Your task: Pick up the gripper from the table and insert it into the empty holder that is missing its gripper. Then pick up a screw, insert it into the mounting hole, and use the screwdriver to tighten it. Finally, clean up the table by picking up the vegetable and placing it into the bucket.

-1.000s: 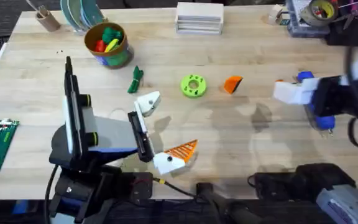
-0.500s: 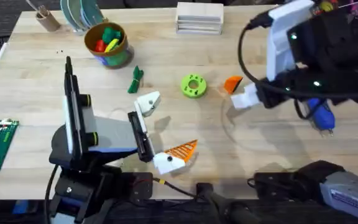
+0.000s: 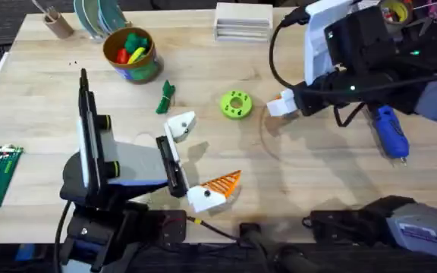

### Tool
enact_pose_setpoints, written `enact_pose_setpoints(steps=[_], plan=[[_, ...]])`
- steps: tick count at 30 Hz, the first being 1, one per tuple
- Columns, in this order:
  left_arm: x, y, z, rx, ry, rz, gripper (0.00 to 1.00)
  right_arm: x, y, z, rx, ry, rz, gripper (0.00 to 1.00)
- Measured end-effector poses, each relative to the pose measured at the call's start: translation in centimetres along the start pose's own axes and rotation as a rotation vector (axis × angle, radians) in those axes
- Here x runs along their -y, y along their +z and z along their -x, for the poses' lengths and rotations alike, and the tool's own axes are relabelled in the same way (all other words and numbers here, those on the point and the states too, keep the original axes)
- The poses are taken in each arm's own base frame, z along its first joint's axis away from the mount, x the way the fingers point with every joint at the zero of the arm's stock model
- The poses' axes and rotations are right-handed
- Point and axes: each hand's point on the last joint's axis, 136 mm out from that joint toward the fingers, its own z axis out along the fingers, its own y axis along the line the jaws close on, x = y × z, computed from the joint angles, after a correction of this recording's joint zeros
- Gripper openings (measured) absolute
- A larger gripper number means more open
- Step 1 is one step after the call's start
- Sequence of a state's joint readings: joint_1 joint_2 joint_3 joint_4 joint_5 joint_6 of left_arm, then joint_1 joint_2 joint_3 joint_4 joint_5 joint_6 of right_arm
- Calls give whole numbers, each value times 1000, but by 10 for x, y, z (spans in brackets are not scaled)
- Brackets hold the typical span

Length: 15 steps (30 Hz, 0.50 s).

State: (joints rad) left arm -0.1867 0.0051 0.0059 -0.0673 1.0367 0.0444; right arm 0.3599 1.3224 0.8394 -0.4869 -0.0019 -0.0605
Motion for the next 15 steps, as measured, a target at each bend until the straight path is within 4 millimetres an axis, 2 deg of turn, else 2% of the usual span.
enact_pose_setpoints(steps=[3,7,12,15], plan=[[0,0,0,0,0,0,993,0,2,1,3,0,3,958],[0,0,0,0,0,0,993,0,2,2,6,-5,3,791],[0,0,0,0,0,0,993,1,3,3,10,-5,-1,762],[0,0,0,0,0,0,993,2,7,2,-1,-6,-1,696]])
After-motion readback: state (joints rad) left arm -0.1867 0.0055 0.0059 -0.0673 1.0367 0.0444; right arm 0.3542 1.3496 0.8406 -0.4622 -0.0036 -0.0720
